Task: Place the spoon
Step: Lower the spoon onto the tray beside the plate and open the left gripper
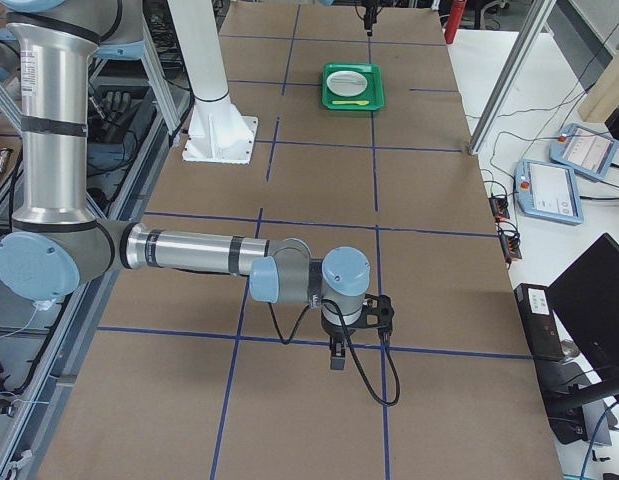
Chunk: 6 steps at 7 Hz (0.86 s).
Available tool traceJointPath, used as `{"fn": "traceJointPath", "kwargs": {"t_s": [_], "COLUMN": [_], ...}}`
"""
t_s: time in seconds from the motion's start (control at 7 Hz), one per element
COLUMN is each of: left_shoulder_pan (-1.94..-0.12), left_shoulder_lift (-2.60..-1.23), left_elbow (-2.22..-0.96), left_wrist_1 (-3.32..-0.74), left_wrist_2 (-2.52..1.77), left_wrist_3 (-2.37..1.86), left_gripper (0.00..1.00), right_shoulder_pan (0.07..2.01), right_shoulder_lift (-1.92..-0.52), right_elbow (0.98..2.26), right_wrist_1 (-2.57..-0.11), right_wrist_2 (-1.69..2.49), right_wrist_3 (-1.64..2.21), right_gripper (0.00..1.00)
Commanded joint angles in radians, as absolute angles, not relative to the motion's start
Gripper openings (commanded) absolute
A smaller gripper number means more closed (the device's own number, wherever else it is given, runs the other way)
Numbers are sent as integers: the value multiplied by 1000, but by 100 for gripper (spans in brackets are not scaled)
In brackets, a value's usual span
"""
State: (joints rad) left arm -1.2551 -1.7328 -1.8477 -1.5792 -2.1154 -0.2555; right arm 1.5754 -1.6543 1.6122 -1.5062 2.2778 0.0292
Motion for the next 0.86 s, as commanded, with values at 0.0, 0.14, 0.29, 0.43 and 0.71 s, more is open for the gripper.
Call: {"fn": "traceJointPath", "kwargs": {"t_s": [0.0,0.14,0.29,0.43,0.71], "left_shoulder_pan": [-1473,-1533,-1542,-1543,-1563], "left_shoulder_lift": [-1567,-1508,-1462,-1425,-1413], "left_elbow": [-1827,-1812,-1795,-1790,-1789], "left_wrist_1": [-1549,-1548,-1546,-1548,-1551], "left_wrist_2": [-2279,-2302,-2310,-2313,-2316], "left_wrist_3": [-10,44,99,106,104], "left_gripper": [100,100,100,100,100], "right_shoulder_pan": [1575,1575,1575,1575,1575], "right_shoulder_lift": [-1655,-1654,-1655,-1654,-1655], "right_elbow": [1612,1612,1612,1612,1611], "right_wrist_1": [-1505,-1505,-1506,-1505,-1505], "right_wrist_2": [2278,2278,2278,2278,2278], "right_wrist_3": [29,29,29,29,29], "right_gripper": [100,100,100,100,100]}}
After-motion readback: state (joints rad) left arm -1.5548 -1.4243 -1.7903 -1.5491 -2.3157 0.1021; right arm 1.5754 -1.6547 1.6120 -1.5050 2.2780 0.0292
